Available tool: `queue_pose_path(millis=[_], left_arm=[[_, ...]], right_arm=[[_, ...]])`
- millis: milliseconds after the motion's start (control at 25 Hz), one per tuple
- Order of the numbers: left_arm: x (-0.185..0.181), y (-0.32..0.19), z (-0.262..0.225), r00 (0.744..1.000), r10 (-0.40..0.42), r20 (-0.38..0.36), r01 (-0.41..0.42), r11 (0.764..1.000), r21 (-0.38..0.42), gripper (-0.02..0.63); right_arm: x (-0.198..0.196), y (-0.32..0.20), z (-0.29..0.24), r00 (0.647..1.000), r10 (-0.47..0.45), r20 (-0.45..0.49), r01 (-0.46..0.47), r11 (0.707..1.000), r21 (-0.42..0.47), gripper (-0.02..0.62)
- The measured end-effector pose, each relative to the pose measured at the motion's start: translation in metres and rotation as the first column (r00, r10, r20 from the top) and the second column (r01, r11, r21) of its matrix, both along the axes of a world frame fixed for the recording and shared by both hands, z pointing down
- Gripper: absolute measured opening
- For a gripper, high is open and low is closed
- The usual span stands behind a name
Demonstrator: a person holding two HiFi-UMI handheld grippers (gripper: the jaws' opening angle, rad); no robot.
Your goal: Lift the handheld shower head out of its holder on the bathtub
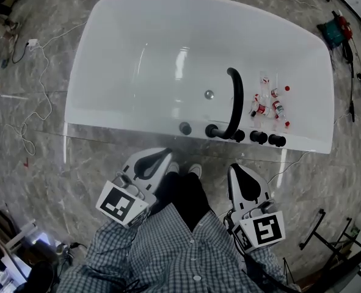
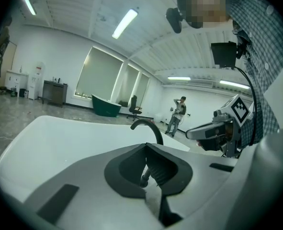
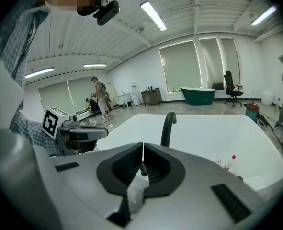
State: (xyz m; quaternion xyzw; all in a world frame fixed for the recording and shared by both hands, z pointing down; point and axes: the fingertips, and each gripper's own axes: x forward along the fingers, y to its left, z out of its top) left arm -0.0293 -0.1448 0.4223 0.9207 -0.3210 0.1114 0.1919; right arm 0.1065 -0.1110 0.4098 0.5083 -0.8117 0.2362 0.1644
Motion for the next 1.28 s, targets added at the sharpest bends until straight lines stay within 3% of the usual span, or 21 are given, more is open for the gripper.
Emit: queue_pose_path(millis=[360, 600, 800, 1080, 1280], left_arm=[[0.008, -0.009, 0.047, 0.999, 0.013, 0.04, -0.011, 0.999, -0.045, 0.009], [0.018, -0.017, 0.07, 1.0, 0.017, 0.013, -0.017, 0.999, -0.037, 0.009], [0.017, -0.021, 0.088, 0.999, 0.014, 0.041, -0.013, 0.999, -0.031, 0.009], [0.018, -0.029, 0.12, 0.999, -0.016, 0.034, 0.017, 0.999, -0.04, 0.009], [0.014, -0.029, 0.144, 0.998, -0.031, 0.057, 0.034, 0.998, -0.047, 0.009]], right_arm=[[0.004, -0.009, 0.032, 1.0, -0.027, 0.007, 0.028, 0.998, -0.054, 0.018], [0.003, -0.016, 0.049, 0.998, -0.056, 0.017, 0.057, 0.996, -0.073, 0.018], [0.0, -0.017, 0.058, 0.996, -0.082, 0.029, 0.084, 0.993, -0.085, 0.018], [-0.012, -0.022, 0.069, 0.984, -0.174, 0.034, 0.176, 0.983, -0.053, 0.018], [-0.014, -0.018, 0.085, 0.979, -0.203, 0.01, 0.203, 0.974, -0.102, 0.018]])
